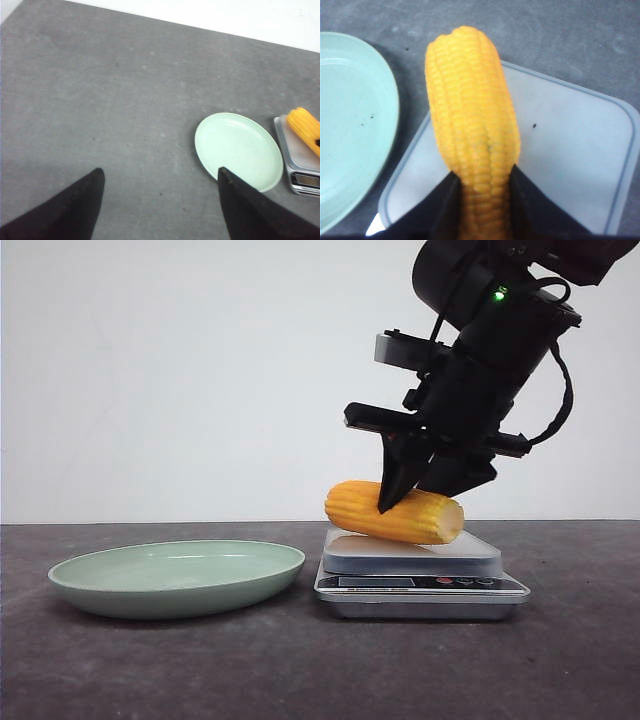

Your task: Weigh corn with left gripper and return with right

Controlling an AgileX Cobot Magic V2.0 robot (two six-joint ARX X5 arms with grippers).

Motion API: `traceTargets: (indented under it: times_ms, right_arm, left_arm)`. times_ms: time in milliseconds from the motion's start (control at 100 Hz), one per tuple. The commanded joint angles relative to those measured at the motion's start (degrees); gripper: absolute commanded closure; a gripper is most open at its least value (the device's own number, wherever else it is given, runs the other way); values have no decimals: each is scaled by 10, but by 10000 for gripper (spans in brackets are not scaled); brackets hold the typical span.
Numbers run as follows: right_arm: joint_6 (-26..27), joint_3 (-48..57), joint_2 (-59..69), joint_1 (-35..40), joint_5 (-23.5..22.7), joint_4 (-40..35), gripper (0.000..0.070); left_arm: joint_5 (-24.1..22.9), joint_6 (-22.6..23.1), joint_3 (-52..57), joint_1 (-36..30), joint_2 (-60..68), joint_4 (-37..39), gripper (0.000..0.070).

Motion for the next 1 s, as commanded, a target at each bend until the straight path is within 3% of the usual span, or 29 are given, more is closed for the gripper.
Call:
traceTargets:
  times_ms: [0,230,460,660,990]
  right_arm:
    - [6,9,12,11,2,4,700]
    - [-3,45,-37,30,14,-24,700]
    - [-7,167,-63,88,14,-80,700]
    - [15,224,-18,152,46,-50,700]
    - [60,226,111,197,68,-8,700]
  left_arm:
    - [-4,7,8,-3,3,-11,276]
    - [-4,12,8,-3,3,-11,276]
    - [-5,16,8,-3,3,-3,276]
    - [-5,16,8,-3,3,5,276]
    - [-5,16,8,-3,3,2,276]
